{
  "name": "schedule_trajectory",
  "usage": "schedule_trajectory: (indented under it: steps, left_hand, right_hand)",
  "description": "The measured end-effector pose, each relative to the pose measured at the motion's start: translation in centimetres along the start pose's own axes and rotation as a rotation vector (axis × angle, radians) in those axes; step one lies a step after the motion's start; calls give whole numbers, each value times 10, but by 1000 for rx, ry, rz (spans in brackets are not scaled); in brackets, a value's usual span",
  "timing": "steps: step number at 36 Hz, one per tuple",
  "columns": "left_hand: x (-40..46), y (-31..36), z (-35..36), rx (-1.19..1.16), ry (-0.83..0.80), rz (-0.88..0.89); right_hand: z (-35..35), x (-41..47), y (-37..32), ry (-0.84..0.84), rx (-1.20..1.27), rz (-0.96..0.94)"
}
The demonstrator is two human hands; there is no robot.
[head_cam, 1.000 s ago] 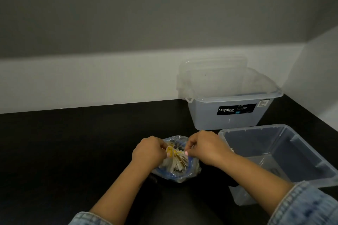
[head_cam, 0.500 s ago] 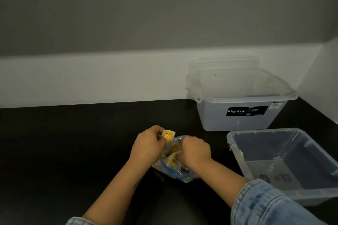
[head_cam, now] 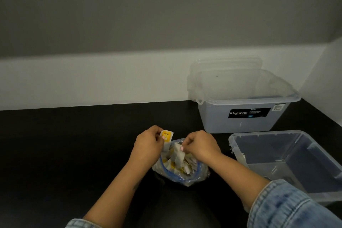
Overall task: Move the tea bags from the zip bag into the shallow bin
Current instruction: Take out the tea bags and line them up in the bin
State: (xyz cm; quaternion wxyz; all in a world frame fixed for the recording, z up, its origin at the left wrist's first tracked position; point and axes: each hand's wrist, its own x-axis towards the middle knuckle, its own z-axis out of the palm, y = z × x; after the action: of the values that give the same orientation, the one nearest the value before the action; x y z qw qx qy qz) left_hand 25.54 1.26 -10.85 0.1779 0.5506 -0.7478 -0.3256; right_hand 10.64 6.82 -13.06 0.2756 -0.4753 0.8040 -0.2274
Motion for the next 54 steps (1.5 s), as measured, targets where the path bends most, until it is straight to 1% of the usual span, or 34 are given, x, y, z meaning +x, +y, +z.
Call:
schedule_trajectory:
  steps: [6,10,13,16,20,22,25,27,29,34,37,40,42,47,50,54]
  left_hand:
    - [1,7,-1,-7,50,24]
    - [-3,15,2,-9,109,99]
    - [-7,22,8,-19,121,172]
    - [-10,30,15,-63,86,237]
    - [-11,40,18,-205,34,257]
    - [-12,45,19,-301,-4,252]
    - [-13,51,18,-442,-118,206]
    - [-13,54,20,-440,-161,203]
    - [-14,57,23,-449,-168,221]
    - [-15,68,32,-490,-195,225]
    - [-16,76,38,-527,-222,208]
    - [-17,84,43,-565,-257,183]
    - [-17,90,48,-581,-279,174]
    - [-18,105,65,-591,-299,196]
    - [-19,112,75,-575,-309,204]
    - [-18,118,86,-516,-300,210]
  right_hand:
    - [-15,-4,-3,-20,119,-3]
    - [-26,-7,-8,13,252,-3]
    - [-30,-9,-13,36,361,-26]
    - [-34,-11,-17,43,423,-36]
    - [-44,-14,-19,23,530,-31]
    - [-50,-17,-19,5,588,-11]
    - [-61,-21,-16,-9,703,4]
    - [-67,-21,-13,-18,756,17]
    - [-72,-20,-8,-29,776,34]
    - [-84,-20,5,-50,769,38]
    - [-92,-20,17,-4,734,-8]
    - [-104,-18,30,114,562,-43]
    - [-114,-17,39,148,429,-48]
    - [-135,-22,59,60,340,-51]
    - [-144,-28,72,67,282,-59]
    - [-157,-34,93,73,272,-42]
